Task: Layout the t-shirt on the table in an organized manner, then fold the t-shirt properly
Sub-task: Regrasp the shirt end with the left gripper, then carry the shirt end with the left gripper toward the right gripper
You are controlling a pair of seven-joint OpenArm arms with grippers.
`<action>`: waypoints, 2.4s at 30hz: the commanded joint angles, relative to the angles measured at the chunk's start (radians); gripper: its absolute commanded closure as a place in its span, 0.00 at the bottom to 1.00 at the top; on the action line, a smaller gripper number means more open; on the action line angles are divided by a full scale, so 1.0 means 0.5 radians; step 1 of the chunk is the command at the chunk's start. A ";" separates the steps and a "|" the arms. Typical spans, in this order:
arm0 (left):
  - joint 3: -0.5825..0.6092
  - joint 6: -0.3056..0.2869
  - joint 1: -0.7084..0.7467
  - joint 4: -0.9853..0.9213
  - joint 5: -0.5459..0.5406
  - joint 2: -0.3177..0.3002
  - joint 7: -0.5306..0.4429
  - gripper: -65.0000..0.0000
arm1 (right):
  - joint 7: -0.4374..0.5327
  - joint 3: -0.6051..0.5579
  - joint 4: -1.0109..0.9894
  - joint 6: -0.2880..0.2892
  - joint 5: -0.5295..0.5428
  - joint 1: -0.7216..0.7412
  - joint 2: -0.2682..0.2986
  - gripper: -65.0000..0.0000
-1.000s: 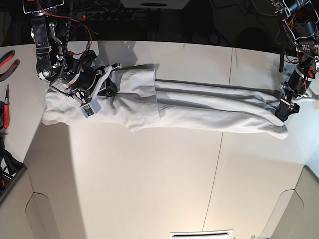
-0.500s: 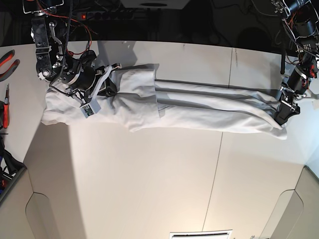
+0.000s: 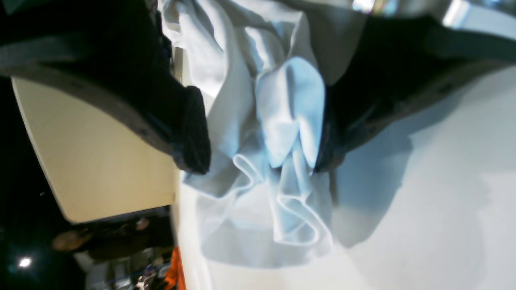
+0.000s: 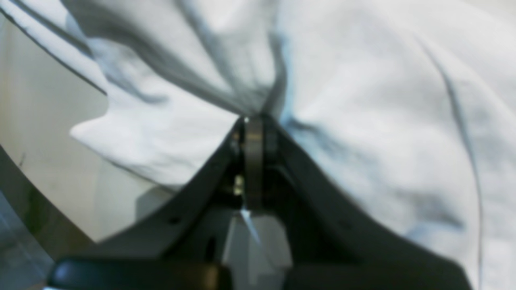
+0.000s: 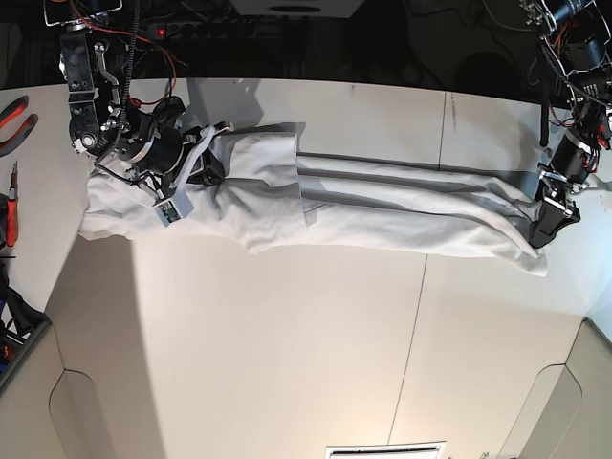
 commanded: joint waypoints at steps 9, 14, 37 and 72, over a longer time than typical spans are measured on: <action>0.000 -0.048 -0.029 0.024 -0.080 -0.035 0.005 0.35 | -0.024 0.008 0.021 -0.021 -0.035 0.010 0.021 1.00; 0.000 -0.048 -0.040 0.024 0.043 -0.034 -0.026 0.35 | -0.024 0.008 0.021 -0.021 -0.034 0.010 0.021 1.00; 0.001 -0.048 -0.105 0.024 0.358 0.016 -0.221 1.00 | -0.024 0.008 0.021 -0.021 -0.034 0.010 0.021 1.00; 0.990 -0.048 0.256 1.283 0.122 0.434 0.188 1.00 | -0.024 0.008 0.021 -0.022 -0.035 0.010 0.021 1.00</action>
